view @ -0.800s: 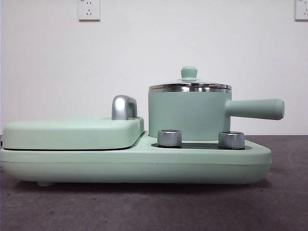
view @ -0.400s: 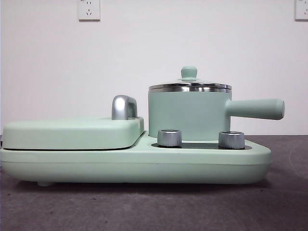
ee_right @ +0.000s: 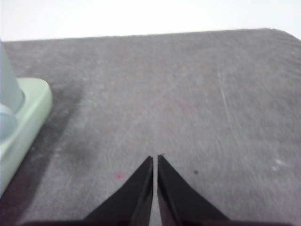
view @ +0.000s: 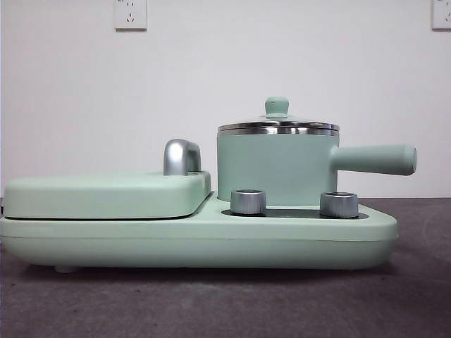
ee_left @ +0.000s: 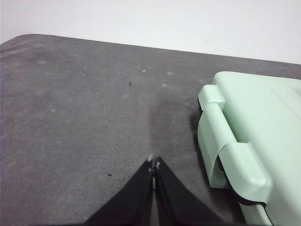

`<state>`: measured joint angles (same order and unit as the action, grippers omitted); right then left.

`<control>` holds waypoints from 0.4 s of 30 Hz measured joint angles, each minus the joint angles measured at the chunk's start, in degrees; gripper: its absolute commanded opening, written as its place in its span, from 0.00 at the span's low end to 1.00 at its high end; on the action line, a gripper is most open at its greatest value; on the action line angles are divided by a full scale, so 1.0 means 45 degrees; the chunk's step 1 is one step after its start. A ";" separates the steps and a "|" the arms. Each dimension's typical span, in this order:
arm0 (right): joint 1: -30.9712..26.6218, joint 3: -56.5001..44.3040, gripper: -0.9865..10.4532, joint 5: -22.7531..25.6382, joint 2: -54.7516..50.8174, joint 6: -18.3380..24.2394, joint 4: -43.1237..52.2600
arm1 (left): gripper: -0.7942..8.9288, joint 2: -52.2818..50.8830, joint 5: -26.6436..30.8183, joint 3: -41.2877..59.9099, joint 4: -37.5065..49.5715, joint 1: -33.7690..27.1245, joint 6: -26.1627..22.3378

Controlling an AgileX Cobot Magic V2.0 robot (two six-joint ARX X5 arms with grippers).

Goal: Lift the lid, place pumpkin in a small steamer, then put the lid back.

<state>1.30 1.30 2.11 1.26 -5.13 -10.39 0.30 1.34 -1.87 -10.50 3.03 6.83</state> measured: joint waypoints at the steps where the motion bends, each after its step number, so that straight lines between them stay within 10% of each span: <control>1: -0.0024 0.0000 0.10 -0.0112 -0.0068 0.0107 0.0010 | 0.09 0.0000 0.0000 0.0000 0.0000 0.0000 0.0000; 12: -0.0141 -0.0015 0.10 -0.0180 -0.0204 0.1112 0.0039 | 0.09 0.0000 0.0000 0.0000 0.0000 0.0000 -0.0005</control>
<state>0.67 1.23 1.30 0.34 -0.12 -10.22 0.30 1.34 -1.87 -10.50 3.03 6.81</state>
